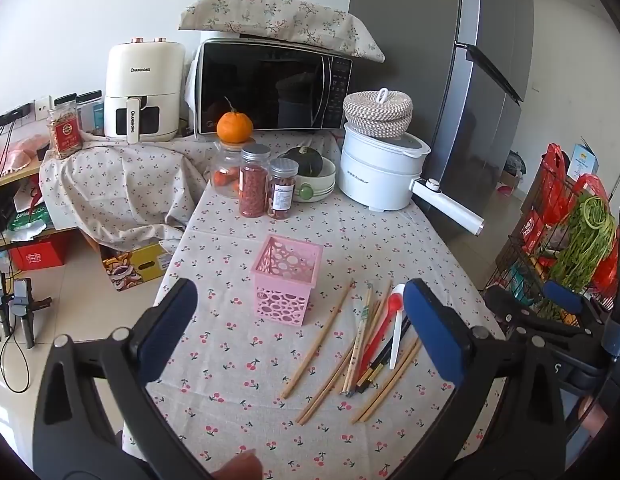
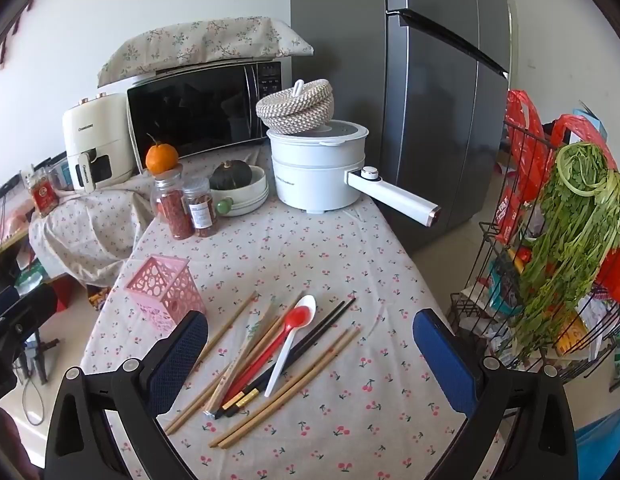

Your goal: Organize utensils

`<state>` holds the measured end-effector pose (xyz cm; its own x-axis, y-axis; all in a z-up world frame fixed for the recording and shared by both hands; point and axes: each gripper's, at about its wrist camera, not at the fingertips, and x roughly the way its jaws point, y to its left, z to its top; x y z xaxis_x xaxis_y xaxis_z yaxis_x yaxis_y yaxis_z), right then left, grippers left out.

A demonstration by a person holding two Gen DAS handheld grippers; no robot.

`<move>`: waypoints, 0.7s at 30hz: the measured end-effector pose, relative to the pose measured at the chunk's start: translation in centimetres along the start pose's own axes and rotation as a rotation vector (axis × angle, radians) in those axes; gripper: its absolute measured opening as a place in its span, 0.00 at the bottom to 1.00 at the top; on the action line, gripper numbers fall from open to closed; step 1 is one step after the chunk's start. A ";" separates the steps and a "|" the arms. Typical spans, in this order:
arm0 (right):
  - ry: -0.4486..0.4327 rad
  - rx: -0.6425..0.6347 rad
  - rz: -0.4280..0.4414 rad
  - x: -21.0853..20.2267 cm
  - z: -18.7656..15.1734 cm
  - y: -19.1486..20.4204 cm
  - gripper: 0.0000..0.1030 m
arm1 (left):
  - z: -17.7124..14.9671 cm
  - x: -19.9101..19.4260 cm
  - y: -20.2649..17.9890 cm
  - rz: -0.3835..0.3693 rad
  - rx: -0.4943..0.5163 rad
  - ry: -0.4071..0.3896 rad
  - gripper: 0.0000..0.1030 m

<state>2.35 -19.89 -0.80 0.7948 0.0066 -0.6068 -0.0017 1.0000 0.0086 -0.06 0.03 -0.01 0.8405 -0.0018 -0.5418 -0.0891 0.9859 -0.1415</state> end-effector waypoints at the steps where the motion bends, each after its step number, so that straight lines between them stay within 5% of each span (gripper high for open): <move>1: 0.000 0.001 0.001 0.0 0.0 0.0 1.00 | 0.0 0.0 0.0 -0.001 -0.002 0.001 0.99; 21: 0.001 0.000 0.000 -0.2 -0.2 0.0 1.00 | -0.5 0.3 0.0 0.002 0.006 0.010 0.99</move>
<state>2.09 -19.88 -0.89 0.7944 0.0065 -0.6074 -0.0018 1.0000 0.0083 -0.03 -0.09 -0.57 0.8348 -0.0015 -0.5505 -0.0877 0.9869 -0.1358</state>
